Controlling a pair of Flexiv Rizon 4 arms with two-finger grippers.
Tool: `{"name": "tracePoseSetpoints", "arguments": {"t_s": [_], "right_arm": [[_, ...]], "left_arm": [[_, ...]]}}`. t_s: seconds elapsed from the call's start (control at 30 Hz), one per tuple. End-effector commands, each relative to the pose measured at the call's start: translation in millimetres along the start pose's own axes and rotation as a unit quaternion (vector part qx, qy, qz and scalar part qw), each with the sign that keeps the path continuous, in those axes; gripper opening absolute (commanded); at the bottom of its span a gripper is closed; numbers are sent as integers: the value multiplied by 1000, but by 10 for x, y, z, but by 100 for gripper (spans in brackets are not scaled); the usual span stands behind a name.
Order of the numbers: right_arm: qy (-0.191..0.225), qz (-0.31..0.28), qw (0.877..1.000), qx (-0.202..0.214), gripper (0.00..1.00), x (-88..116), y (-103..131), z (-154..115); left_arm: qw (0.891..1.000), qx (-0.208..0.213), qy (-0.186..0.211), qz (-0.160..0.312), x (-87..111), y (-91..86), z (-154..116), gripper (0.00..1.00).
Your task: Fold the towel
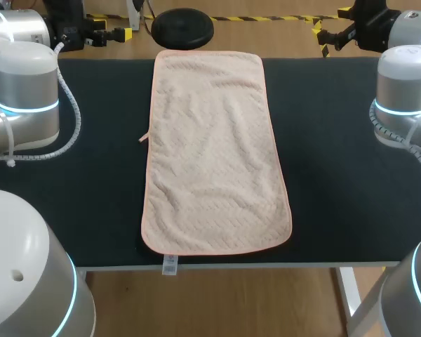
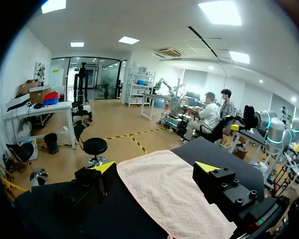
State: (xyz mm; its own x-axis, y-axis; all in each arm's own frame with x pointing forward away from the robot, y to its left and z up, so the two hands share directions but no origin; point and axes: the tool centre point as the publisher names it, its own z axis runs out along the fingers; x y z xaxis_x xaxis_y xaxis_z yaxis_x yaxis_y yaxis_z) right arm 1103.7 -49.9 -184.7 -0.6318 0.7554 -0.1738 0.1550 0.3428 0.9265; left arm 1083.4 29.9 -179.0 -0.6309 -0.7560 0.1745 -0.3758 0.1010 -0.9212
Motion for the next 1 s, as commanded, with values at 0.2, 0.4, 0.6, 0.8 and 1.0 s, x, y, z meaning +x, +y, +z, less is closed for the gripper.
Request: {"name": "tracePoseSetpoints", "arguments": {"t_s": [0.2,0.4,0.6,0.8,1.0], "right_arm": [[0,0,1000,1,100,-4,1,4],[0,0,1000,1,100,-4,1,4],[0,0,1000,1,100,-4,1,4],[68,-114,990,49,100,18,106,52],[141,-251,953,99,100,104,270,88]], "left_arm": [[1000,3,0,1,0,18,3,100],[1000,3,0,1,0,18,3,100],[1000,-2,1,23,-10,27,-22,100],[980,-59,30,185,22,98,-91,100],[946,-124,61,292,48,181,-96,100]]}}
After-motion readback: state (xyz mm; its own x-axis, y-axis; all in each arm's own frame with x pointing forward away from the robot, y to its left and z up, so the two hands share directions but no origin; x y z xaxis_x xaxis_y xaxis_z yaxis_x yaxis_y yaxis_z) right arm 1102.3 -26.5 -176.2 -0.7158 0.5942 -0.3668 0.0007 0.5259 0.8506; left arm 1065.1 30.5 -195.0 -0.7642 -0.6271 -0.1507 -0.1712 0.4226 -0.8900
